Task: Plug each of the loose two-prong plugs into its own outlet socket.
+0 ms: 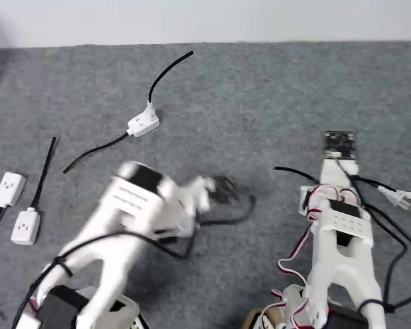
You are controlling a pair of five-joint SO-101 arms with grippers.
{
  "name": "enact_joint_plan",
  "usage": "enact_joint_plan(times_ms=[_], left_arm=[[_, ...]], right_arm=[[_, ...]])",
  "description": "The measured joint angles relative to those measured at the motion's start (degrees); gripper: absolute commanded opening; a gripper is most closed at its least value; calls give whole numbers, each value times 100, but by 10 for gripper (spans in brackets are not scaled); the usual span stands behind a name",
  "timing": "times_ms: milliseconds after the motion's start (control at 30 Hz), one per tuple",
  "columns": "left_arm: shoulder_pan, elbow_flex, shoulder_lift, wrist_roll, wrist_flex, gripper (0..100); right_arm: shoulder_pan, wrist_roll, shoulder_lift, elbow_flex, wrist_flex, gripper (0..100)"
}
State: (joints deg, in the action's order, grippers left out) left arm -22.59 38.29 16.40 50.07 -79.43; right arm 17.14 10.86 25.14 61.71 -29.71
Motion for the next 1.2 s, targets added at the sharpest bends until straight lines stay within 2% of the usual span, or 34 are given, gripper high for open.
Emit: enact_joint_plan(times_ms=[133,233,433,600,700,800,867,1200], left_arm=[[-677,255,0,44,853,12],[-747,299,0,44,1248,12],[-844,510,9,44,1512,12],[-1073,1336,9,9,2374,17],[-1178,1626,9,-97,2796,96],[-1178,1635,35,-448,2884,242],[-1169,1600,35,-624,2857,297],[-1204,897,44,-826,1925,310]], right_arm=[[70,-114,0,0,0,354],[97,-123,0,0,0,354],[97,-123,0,0,0,354],[97,-123,0,0,0,354],[97,-123,0,0,0,354],[97,-123,0,0,0,354],[62,-123,0,0,0,354],[44,-123,0,0,0,354]])
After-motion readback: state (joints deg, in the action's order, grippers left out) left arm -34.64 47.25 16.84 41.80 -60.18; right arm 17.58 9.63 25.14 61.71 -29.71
